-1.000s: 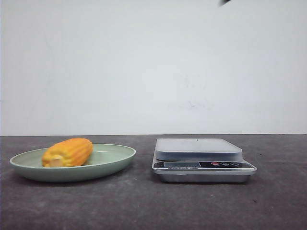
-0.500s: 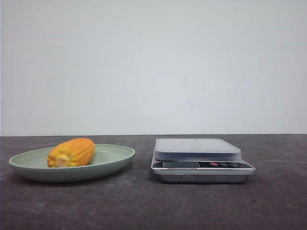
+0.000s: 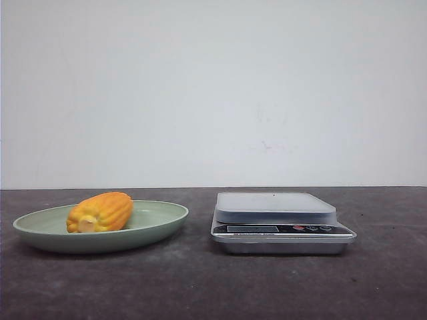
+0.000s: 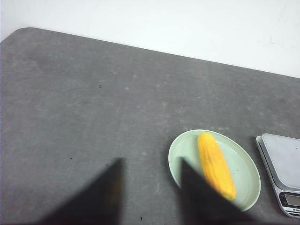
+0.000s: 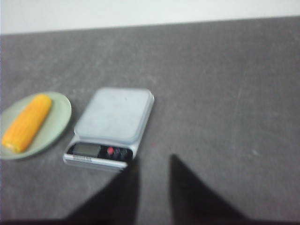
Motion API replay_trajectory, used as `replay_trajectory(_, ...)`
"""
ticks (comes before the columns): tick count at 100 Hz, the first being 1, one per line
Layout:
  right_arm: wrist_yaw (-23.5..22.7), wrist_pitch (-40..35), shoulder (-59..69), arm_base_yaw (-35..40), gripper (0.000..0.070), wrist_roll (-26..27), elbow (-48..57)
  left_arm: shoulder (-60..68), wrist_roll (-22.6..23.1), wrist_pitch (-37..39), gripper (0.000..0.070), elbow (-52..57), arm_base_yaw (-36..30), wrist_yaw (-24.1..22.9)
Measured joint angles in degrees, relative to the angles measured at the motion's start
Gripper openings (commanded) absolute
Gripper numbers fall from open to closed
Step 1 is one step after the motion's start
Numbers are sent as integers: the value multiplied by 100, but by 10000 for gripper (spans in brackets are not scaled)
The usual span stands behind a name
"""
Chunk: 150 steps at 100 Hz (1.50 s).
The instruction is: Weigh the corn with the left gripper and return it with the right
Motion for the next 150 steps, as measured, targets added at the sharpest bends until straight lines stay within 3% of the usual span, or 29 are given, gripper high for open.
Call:
replay_trajectory(15, -33, 417, -20, 0, 10, -2, 0, 0, 44, 94, 10, 0, 0, 72)
replay_trajectory(107, -7, 396, -20, 0, 9, -2, 2, -4, 50, 173, 22, -35, 48, 105)
replay_trajectory(116, -7, 398, -20, 0, 9, -2, 0, -129, 114, 743, 22, -374, 291, 105)
replay_trajectory(127, -4, 398, -20, 0, 9, -2, 2, -529, 170, 2004, 22, -1309, 754, 201)
replay_trajectory(141, -7, 396, -20, 0, 9, -2, 0, -1169, 260, 3755, 22, -2898, 1239, 761)
replay_trajectory(150, -7, 396, -20, 0, 9, -2, 2, -1456, 299, 4494, 22, -3853, 1379, 857)
